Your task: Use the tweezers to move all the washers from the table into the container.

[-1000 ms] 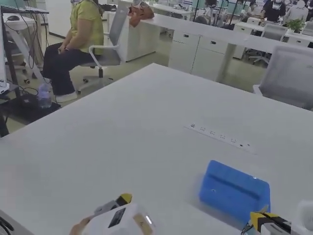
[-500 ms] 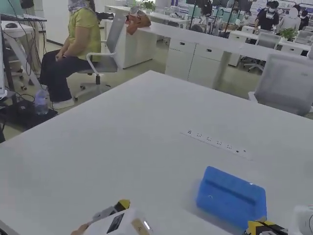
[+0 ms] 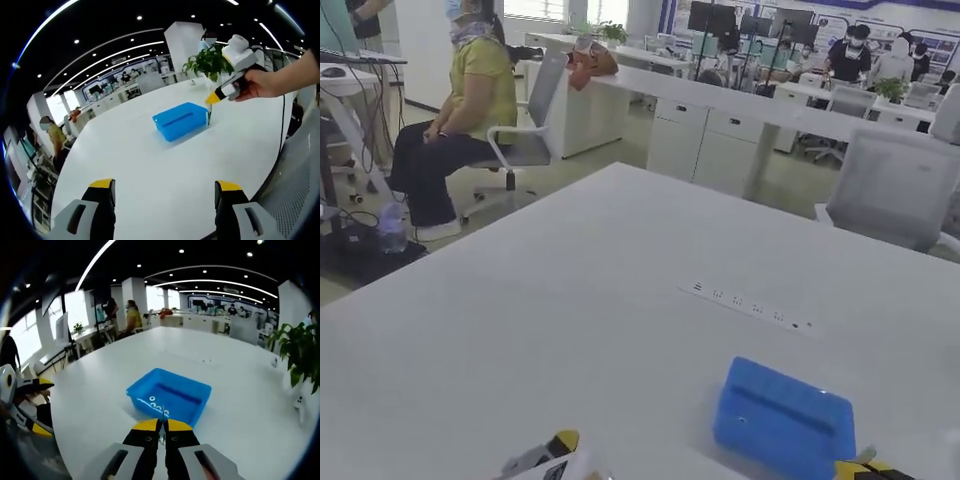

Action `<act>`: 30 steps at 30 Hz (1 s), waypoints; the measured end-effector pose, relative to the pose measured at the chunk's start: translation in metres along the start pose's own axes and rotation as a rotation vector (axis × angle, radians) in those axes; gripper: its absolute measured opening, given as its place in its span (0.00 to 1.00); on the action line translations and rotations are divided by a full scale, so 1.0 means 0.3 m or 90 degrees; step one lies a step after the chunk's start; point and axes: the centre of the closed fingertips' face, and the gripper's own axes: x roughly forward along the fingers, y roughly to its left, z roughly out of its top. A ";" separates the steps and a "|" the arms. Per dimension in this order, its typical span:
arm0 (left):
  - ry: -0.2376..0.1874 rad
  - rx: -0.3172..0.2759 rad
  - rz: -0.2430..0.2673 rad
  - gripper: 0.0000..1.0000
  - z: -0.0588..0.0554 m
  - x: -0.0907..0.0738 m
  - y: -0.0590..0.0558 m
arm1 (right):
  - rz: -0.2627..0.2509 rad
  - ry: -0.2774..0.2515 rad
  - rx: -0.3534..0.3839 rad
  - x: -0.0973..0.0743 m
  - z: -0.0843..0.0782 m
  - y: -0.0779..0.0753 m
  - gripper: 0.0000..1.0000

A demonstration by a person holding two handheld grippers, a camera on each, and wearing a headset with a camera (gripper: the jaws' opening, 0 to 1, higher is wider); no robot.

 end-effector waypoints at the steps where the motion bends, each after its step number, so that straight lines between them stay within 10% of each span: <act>1: 0.000 0.000 0.000 0.84 0.000 0.000 -0.001 | 0.001 -0.003 -0.002 -0.005 0.009 0.002 0.00; 13: 0.003 0.001 0.003 0.83 -0.003 0.001 0.003 | 0.003 -0.070 0.006 -0.005 0.153 -0.011 0.00; 30: 0.013 0.004 0.000 0.83 -0.011 0.005 -0.002 | -0.024 -0.056 0.006 0.111 0.157 -0.053 0.00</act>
